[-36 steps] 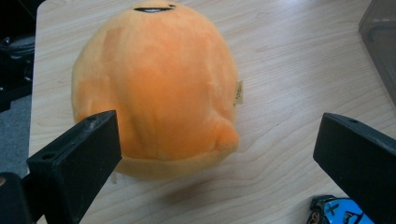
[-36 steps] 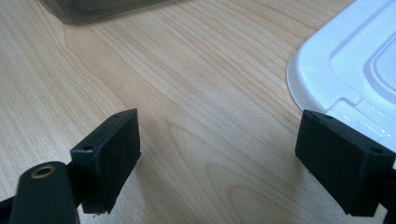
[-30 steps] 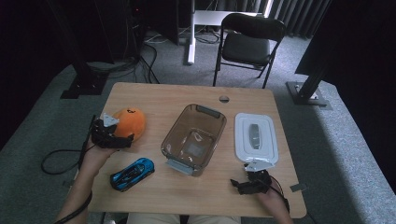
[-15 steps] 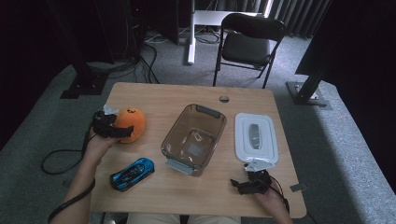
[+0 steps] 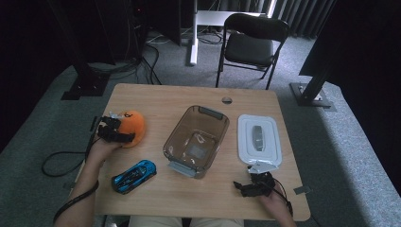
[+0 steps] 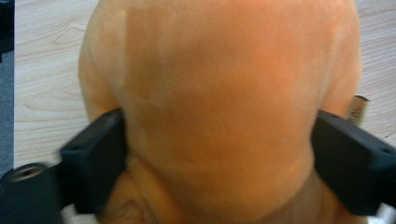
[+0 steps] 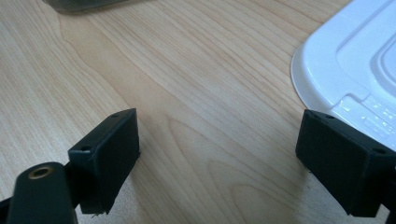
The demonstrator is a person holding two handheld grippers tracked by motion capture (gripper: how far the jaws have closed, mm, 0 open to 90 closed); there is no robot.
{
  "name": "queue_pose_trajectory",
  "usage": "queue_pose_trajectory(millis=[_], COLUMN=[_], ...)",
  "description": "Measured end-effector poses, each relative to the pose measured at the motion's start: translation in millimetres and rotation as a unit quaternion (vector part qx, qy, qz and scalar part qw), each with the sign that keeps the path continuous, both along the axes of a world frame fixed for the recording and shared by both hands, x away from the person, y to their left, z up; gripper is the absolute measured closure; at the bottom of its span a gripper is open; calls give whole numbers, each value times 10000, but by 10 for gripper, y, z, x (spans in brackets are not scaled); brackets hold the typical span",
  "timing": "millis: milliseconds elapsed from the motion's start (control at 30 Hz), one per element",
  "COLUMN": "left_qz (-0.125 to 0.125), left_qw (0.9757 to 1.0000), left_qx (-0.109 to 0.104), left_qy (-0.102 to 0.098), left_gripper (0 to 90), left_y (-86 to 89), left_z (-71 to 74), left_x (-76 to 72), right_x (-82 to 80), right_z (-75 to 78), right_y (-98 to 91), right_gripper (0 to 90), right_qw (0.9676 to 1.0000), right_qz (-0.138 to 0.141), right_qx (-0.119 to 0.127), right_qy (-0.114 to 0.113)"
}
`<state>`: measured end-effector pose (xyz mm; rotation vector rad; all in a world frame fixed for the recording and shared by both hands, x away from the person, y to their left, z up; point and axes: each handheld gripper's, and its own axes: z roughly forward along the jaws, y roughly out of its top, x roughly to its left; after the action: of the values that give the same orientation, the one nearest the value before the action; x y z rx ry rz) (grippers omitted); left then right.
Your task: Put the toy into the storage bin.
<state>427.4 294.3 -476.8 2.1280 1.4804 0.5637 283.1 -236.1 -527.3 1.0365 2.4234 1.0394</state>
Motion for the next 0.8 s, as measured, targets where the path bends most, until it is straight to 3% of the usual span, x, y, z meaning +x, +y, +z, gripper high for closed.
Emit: queue_pose_trajectory(millis=[200, 333, 567, 800], left_qz=[-163, -193, -402, -695], left_qw=[9995, 9993, 9983, 9957], left_qx=[151, 66, 6, -143], left_qy=[-237, -323, -411, -602], left_gripper=[499, 600, 663, 672], left_y=[-35, -23, -30, -144], left_z=[67, 119, 260, 525], left_x=[-97, -151, -214, -294], right_x=[-1, 1, -1, -1], right_z=[0, 1, 0, 0], right_y=[0, -2, 1, 1], right_gripper=[130, 130, 130, 130], right_qw=[10000, 10000, 10000, 10000], right_qz=[-8, -27, -67, -73], right_qx=[2, 16, 18, 19], right_qy=[2, 5, 2, 3])
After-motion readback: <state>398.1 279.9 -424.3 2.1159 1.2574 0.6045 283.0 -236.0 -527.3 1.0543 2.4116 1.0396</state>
